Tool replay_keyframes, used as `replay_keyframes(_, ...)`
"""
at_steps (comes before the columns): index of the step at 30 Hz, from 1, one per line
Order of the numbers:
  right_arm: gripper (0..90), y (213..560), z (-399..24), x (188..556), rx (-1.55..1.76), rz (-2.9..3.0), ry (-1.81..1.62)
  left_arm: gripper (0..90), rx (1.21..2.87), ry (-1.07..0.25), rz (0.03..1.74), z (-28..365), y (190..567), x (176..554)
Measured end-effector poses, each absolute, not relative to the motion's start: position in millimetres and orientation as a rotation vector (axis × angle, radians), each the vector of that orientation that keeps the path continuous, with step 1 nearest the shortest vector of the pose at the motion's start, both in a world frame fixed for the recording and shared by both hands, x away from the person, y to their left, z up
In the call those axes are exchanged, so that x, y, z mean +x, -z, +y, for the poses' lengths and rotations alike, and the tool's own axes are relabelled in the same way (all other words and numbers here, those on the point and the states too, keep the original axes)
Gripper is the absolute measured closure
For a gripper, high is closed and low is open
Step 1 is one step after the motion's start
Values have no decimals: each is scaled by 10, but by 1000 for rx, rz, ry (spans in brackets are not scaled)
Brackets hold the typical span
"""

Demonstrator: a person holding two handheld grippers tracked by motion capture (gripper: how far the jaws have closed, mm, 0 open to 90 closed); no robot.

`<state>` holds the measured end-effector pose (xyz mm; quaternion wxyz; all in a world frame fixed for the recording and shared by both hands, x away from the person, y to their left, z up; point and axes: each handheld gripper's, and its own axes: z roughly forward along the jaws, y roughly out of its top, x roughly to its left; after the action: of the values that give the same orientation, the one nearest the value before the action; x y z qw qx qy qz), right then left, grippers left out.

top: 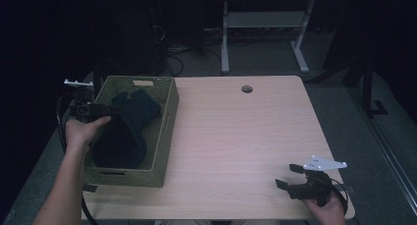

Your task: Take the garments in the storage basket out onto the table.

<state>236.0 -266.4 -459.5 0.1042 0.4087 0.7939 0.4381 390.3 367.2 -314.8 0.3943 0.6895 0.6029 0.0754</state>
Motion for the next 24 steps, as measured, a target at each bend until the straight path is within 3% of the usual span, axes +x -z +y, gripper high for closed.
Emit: replay_keyframes(24,164,4579,-2698,2346,1202,2322,-1298,750,1657,-257,1431,3692,2615,3789)
